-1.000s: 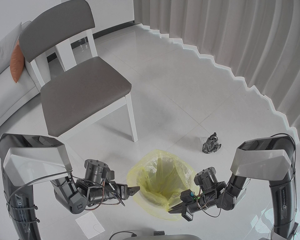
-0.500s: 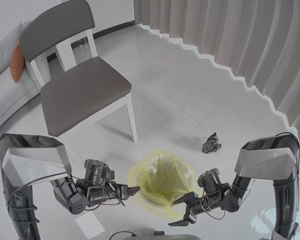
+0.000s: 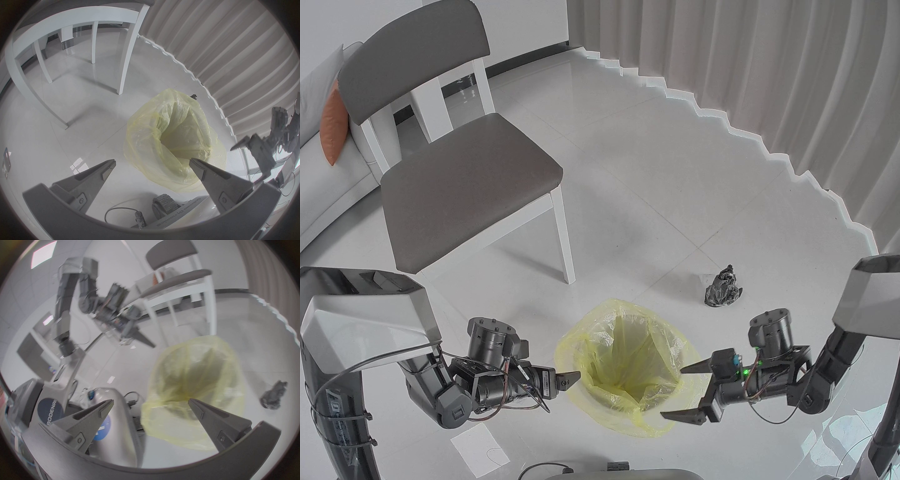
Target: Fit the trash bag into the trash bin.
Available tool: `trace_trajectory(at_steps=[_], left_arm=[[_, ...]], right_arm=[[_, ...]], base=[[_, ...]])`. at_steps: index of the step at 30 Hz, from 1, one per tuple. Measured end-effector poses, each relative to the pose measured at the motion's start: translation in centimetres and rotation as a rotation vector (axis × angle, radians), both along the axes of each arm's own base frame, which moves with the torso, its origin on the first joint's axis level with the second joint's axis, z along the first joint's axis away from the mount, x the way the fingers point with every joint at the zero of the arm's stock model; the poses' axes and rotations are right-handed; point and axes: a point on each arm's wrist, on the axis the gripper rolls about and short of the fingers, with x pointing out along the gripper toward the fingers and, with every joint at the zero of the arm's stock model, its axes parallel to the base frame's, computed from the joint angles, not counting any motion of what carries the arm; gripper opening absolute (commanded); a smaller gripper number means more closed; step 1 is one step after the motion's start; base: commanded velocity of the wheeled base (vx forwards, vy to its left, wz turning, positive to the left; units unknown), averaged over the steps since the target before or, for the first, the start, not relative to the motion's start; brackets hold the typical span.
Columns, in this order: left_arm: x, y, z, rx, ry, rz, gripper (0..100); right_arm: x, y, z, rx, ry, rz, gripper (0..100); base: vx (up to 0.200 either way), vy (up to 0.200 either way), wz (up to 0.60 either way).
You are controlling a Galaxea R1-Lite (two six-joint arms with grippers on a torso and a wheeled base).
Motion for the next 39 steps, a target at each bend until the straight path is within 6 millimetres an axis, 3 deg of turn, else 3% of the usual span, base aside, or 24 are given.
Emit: trace_trajectory(at_steps=[8, 14, 21, 39], left_arm=[[0.1, 0.1, 1.1, -0.010, -0.031, 0.000, 100], [0.4, 0.1, 1.6, -0.017, -0.048, 0.002, 100], [0.5, 0.2, 1.7, -0.015, -0.048, 0.007, 100], [0.4, 0.9, 1.1, -0.002, -0.020, 0.026, 100]], right_arm=[[1.8, -4.6, 2.7, -0.003, -0.042, -0.245, 100], [3.9, -6.2, 3.5, -0.094, -0.051, -0.427, 100], [5.1, -6.3, 2.9, -0.137, 0.041, -0.461, 100], [5.9, -4.0, -2.2, -0.219, 0.157, -0.316, 100]], base=[[0.000, 0.000, 0.00], [0.000, 0.000, 0.00], [0.000, 0.000, 0.00], [0.000, 0.000, 0.00]])
